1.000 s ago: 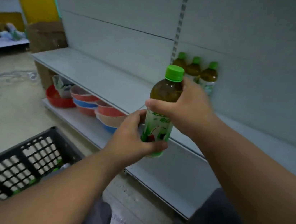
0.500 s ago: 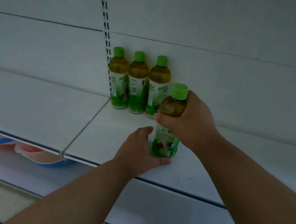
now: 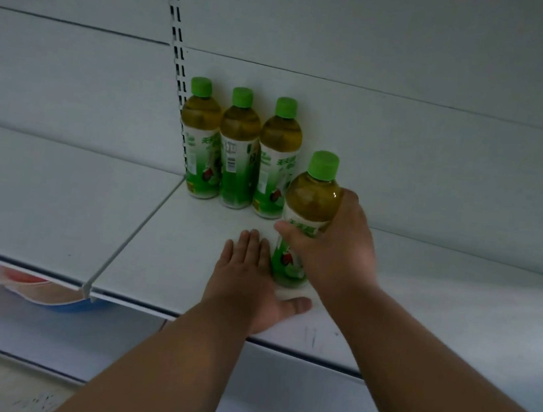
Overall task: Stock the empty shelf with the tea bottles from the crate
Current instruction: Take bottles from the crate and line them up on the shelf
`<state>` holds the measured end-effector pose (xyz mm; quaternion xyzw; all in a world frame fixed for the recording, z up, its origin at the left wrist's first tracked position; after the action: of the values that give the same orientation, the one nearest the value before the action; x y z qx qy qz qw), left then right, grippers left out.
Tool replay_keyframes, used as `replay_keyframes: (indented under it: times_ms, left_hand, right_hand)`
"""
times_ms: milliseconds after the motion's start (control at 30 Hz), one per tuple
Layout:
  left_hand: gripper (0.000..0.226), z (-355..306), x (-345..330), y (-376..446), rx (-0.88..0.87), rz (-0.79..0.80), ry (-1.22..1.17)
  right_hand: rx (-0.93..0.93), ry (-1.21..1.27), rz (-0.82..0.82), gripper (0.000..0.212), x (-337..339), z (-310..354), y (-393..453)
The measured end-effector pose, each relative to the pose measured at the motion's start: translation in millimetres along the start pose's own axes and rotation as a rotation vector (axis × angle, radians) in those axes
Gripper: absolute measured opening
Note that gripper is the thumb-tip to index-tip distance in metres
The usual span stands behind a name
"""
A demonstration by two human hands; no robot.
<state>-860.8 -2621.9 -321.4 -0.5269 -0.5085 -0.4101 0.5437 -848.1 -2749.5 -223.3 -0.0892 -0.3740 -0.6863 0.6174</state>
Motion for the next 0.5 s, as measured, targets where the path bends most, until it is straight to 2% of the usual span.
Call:
replay_keyframes:
  times_ms: [300,500]
  left_hand:
    - [0.136,1,-5,0,0.007,-0.083,-0.018]
    - [0.133,1,-5,1,0.007,-0.077,-0.019]
  right_hand:
    - [-0.067,-0.040,-0.003,0.080,-15,-25,87]
    - [-0.046,-0.003,-0.044,0.083,-26,-35,111]
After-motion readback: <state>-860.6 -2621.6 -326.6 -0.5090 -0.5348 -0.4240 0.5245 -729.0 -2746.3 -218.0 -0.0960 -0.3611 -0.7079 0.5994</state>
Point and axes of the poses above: each hand's wrist, its own y-axis towards the middle knuckle, its own x-axis out of the back of the hand, z = x × y, the point moved 3 cm from there along y, towards the middle knuckle, and after that the axes turned 10 degrees about x, right-handed, at the moved point
